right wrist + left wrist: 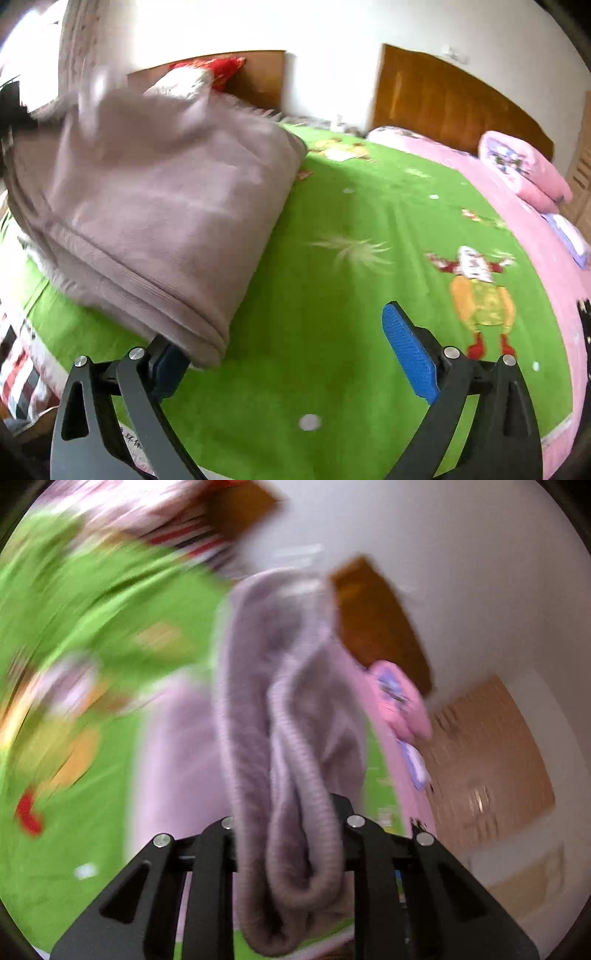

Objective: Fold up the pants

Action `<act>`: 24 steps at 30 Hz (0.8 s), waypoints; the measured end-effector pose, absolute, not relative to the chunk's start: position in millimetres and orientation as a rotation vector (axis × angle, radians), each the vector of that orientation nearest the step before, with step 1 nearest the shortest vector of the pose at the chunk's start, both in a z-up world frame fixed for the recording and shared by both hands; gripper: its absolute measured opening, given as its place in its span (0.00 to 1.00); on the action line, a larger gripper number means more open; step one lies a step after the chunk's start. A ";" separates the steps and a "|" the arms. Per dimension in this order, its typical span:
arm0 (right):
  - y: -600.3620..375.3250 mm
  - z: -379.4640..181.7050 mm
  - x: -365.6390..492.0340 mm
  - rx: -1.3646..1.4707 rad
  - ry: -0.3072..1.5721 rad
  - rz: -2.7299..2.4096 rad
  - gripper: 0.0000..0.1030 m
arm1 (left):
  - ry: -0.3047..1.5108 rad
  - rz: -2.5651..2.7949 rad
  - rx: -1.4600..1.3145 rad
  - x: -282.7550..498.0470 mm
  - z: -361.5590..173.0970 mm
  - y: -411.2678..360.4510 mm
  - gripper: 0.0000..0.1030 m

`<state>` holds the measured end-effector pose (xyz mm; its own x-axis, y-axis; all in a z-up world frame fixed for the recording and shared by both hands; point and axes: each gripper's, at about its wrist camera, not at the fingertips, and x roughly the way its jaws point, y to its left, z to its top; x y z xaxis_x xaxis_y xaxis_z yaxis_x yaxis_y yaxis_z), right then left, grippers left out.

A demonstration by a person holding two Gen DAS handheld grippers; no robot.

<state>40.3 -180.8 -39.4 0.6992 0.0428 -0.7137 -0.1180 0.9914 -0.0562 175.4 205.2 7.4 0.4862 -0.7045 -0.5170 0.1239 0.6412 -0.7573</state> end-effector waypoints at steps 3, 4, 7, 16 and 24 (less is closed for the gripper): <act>-182.0 -41.1 42.6 -0.096 0.796 0.102 0.89 | 0.912 -0.607 -0.803 171.1 -35.3 216.7 0.20; -184.3 -42.2 43.3 -0.093 0.802 0.110 0.89 | 0.899 -0.607 -0.783 169.8 -32.6 215.4 0.20; -182.2 -40.1 42.2 -0.092 0.811 0.099 0.89 | 0.856 -0.577 -0.722 162.9 -15.9 207.5 0.20; -183.0 -38.7 47.2 -0.088 0.815 0.118 0.89 | 0.815 -0.546 -0.730 141.9 -30.4 221.8 0.20; -198.3 -4.6 22.0 -0.049 0.806 0.408 0.89 | 0.716 -0.208 -0.707 101.0 6.4 258.0 0.78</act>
